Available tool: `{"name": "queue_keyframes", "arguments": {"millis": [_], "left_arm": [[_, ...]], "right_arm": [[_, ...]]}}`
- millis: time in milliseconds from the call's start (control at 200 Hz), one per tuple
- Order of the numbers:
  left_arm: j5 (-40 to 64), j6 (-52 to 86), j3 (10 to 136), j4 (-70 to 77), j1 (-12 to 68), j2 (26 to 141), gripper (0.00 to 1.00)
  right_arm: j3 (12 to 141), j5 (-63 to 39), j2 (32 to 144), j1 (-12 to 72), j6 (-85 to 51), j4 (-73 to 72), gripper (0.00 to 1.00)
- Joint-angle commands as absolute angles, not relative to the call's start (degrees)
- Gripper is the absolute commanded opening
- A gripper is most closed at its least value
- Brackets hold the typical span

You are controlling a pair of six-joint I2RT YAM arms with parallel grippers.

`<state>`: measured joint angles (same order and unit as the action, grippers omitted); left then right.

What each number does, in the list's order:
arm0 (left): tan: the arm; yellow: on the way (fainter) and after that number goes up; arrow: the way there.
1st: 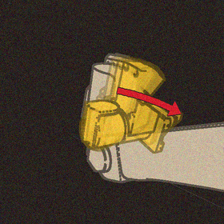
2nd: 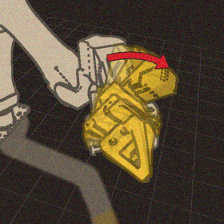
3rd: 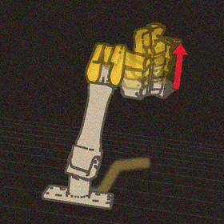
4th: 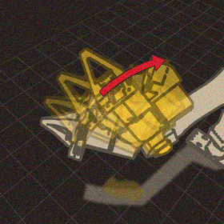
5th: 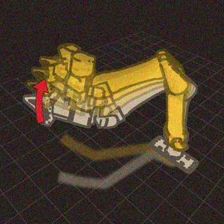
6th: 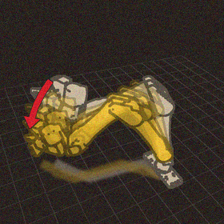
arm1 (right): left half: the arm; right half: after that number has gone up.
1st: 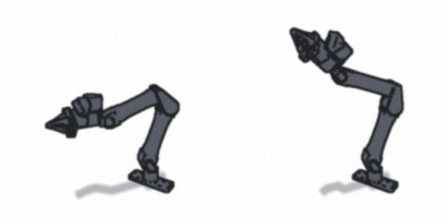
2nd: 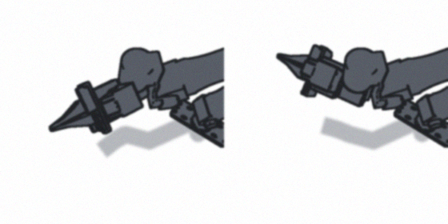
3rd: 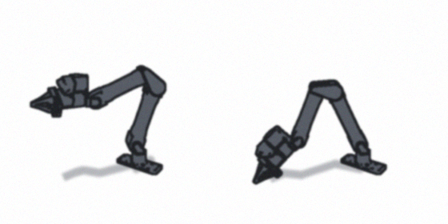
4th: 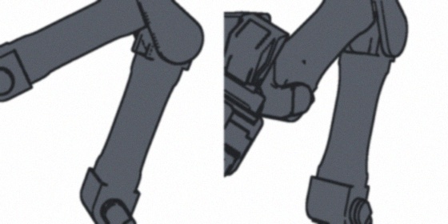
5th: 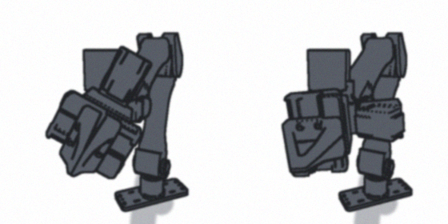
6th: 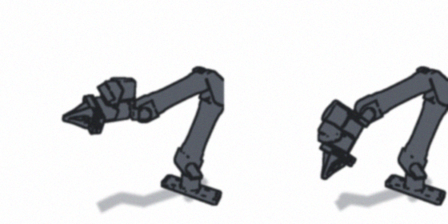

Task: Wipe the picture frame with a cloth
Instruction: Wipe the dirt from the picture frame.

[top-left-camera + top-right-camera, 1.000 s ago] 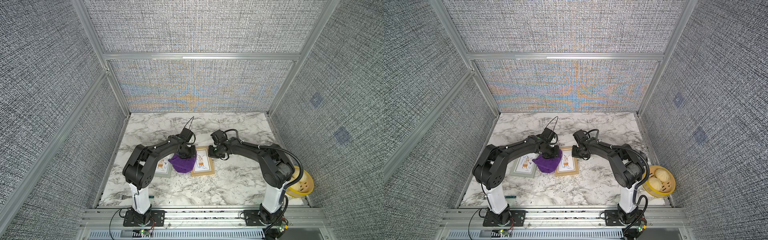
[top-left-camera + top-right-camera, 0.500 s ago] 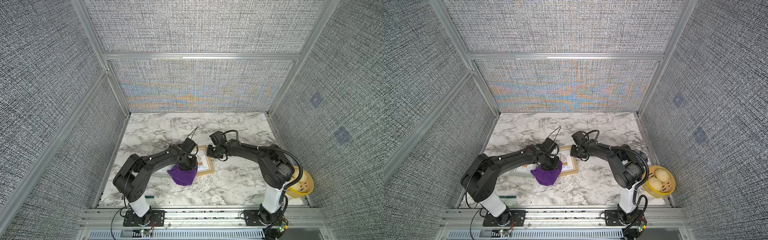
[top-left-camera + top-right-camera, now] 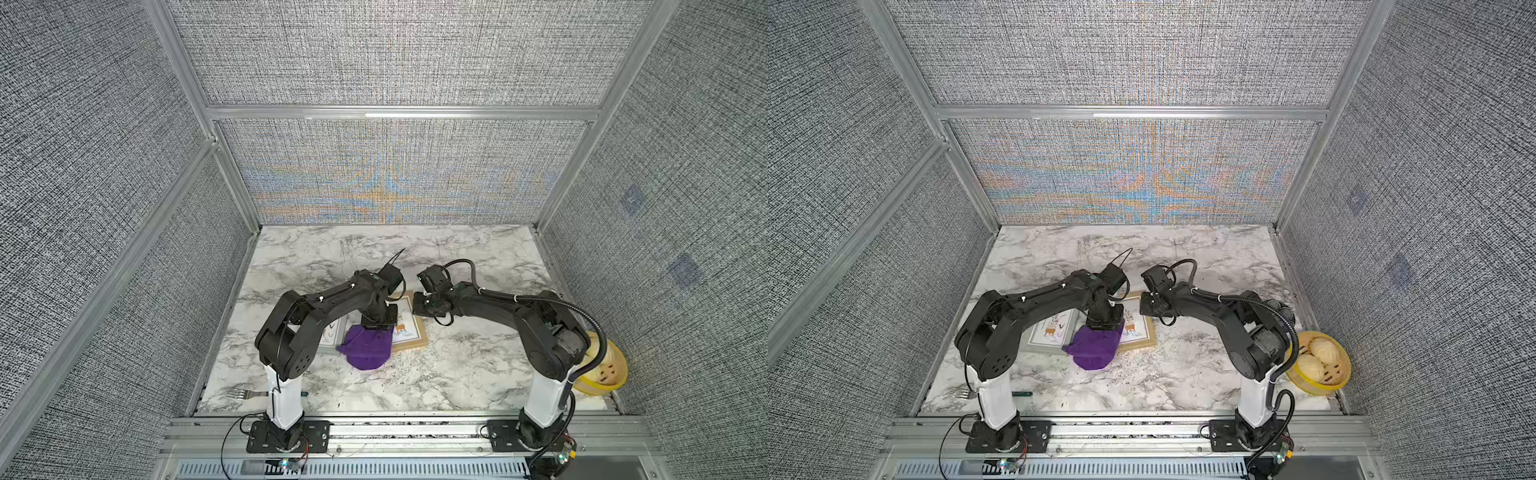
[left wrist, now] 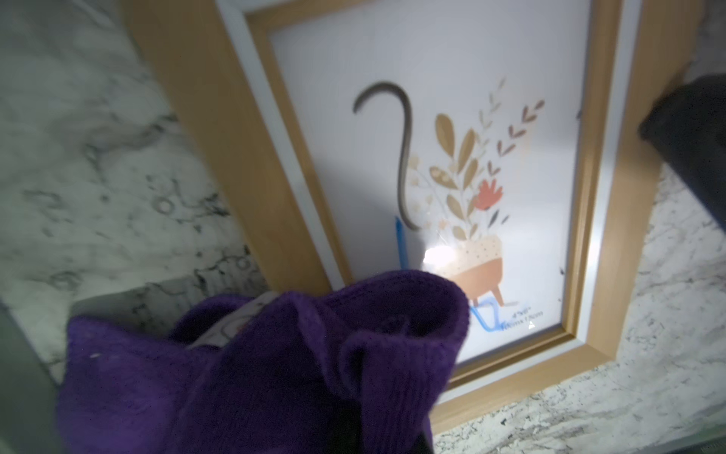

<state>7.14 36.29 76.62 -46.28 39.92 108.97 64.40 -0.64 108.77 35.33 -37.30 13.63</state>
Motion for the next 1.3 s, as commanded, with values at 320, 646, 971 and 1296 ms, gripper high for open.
{"name": "queue_keyframes", "arguments": {"millis": [320,646,971,1296], "left_arm": [[-2.02,30.58,81.86,-46.99,35.55,110.51,0.0],[1.14,24.41,89.37,-44.88,33.72,116.27,0.0],[8.19,27.48,79.22,-41.47,34.24,114.2,0.0],[11.35,33.22,65.74,-38.45,36.36,104.98,0.0]], "right_arm": [[60.64,4.12,110.98,35.29,-35.0,33.41,0.07],[60.73,3.16,109.13,35.26,-34.44,32.86,0.07],[60.83,2.37,109.41,35.32,-36.07,33.62,0.07],[60.66,1.5,110.66,35.34,-39.6,33.46,0.05]]}}
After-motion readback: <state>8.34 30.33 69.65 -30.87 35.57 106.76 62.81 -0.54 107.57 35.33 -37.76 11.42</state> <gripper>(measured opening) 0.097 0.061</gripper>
